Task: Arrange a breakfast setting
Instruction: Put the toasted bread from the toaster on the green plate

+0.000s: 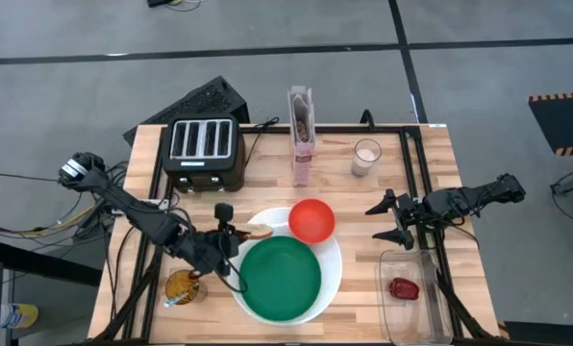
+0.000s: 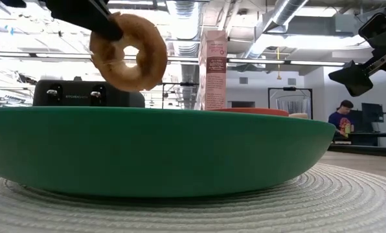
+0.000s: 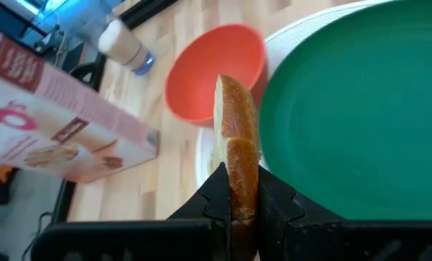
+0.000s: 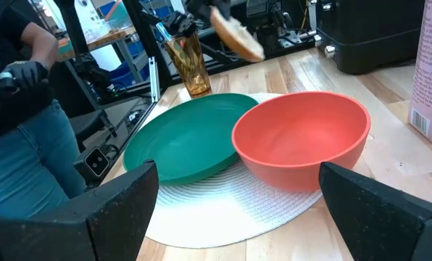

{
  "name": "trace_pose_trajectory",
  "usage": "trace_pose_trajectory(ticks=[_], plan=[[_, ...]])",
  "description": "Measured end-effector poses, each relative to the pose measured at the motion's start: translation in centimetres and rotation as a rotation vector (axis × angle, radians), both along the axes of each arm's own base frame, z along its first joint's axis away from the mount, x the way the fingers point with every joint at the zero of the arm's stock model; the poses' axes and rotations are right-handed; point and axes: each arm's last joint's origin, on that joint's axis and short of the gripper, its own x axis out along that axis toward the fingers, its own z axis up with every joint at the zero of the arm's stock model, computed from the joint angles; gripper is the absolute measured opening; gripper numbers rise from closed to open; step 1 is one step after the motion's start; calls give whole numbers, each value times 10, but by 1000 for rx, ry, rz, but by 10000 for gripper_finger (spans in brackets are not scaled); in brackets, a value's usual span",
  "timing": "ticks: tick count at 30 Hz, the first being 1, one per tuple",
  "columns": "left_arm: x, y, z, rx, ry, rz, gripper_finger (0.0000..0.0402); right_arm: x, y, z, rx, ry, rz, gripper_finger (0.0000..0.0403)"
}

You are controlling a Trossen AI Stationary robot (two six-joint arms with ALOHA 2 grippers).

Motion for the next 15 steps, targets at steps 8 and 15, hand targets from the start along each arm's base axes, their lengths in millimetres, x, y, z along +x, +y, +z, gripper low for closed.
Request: trace_pose_trajectory(ticks=[8, 15], plan=[[7, -14, -9, -31, -20, -20, 19, 0, 0, 0, 0, 0, 0, 399], [15, -27, -14, -54, -67, -59, 19, 0, 0, 0, 0, 0, 0, 399]])
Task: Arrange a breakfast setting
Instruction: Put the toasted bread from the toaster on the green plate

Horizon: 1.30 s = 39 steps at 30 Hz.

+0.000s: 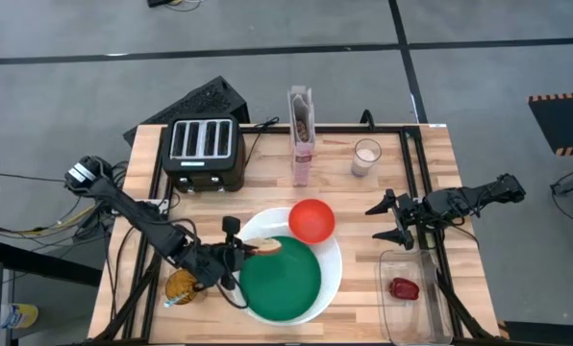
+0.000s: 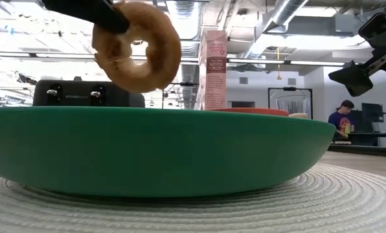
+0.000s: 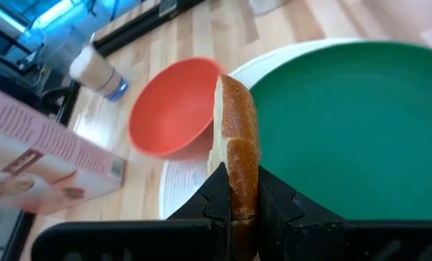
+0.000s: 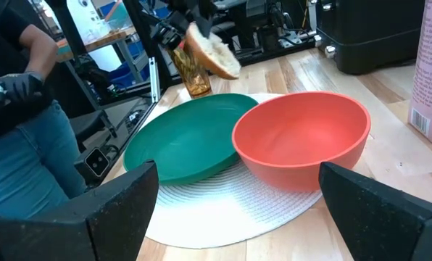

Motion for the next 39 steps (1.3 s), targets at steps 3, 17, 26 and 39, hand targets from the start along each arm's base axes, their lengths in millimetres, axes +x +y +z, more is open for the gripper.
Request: trace_pose_trajectory(ticks=[3, 17, 26, 39], plan=[[4, -7, -5, 9, -11, -21, 19, 0, 0, 0, 0, 0, 0, 399], [22, -22, -41, 62, 15, -12, 19, 0, 0, 0, 0, 0, 0, 399], [27, -20, -46, 65, 13, 1, 19, 0, 0, 0, 0, 0, 0, 399], [34, -13, -48, 91, 27, -14, 19, 0, 0, 0, 0, 0, 0, 399]])
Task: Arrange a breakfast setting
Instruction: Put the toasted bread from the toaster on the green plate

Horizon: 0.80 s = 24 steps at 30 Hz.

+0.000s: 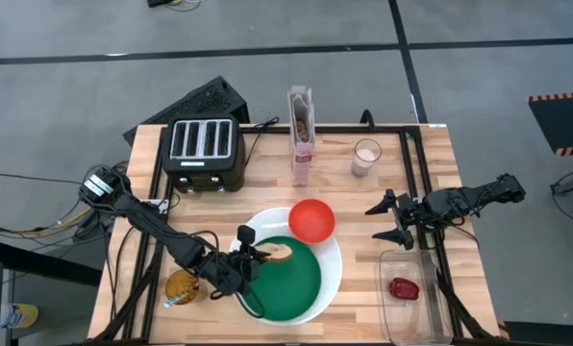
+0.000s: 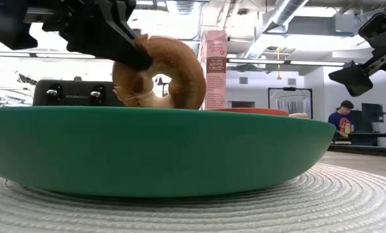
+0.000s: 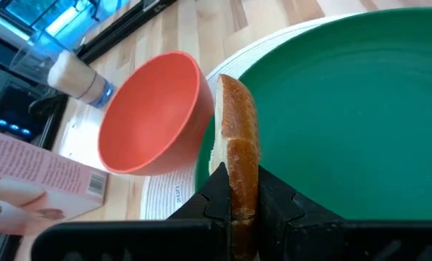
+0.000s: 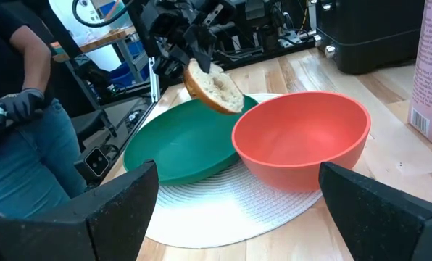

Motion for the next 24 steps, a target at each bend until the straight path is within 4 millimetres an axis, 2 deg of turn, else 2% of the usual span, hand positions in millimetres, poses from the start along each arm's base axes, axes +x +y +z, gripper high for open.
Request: trace_pose_trajectory(ticks=[7, 24], plan=[[5, -4, -17, 54, 31, -2, 19, 0, 0, 0, 0, 0, 0, 399], [11, -2, -29, -19, 79, -16, 19, 0, 0, 0, 0, 0, 0, 399]])
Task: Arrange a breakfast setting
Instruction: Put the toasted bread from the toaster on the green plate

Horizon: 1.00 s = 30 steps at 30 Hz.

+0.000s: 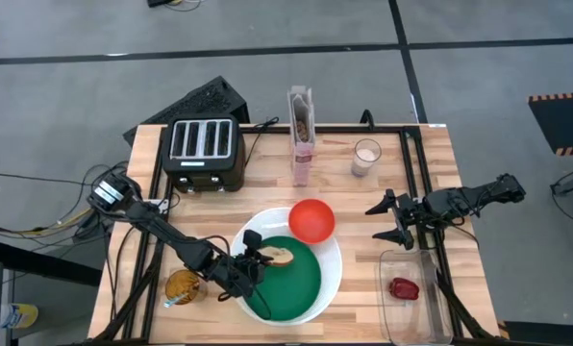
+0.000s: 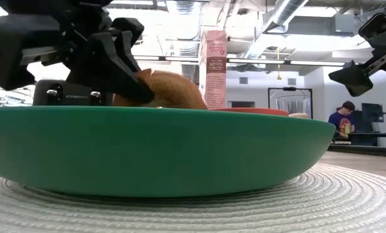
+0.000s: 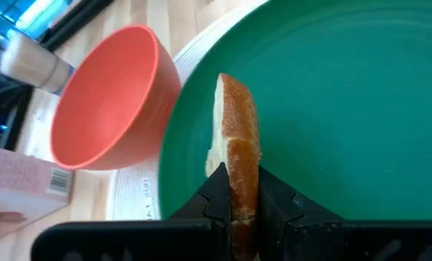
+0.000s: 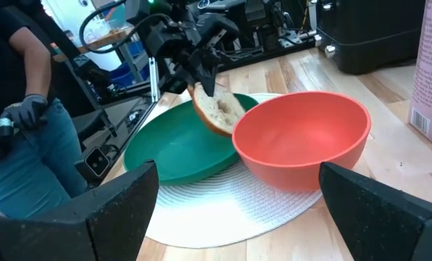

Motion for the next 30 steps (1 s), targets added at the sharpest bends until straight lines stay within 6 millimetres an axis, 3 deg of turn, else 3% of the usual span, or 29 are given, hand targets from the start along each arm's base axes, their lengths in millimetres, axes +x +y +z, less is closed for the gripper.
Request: trace_pose_trajectory(ticks=[30], plan=[[-1, -2, -3, -128, 32, -5, 154, 0, 0, 0, 0, 0, 0, 399]])
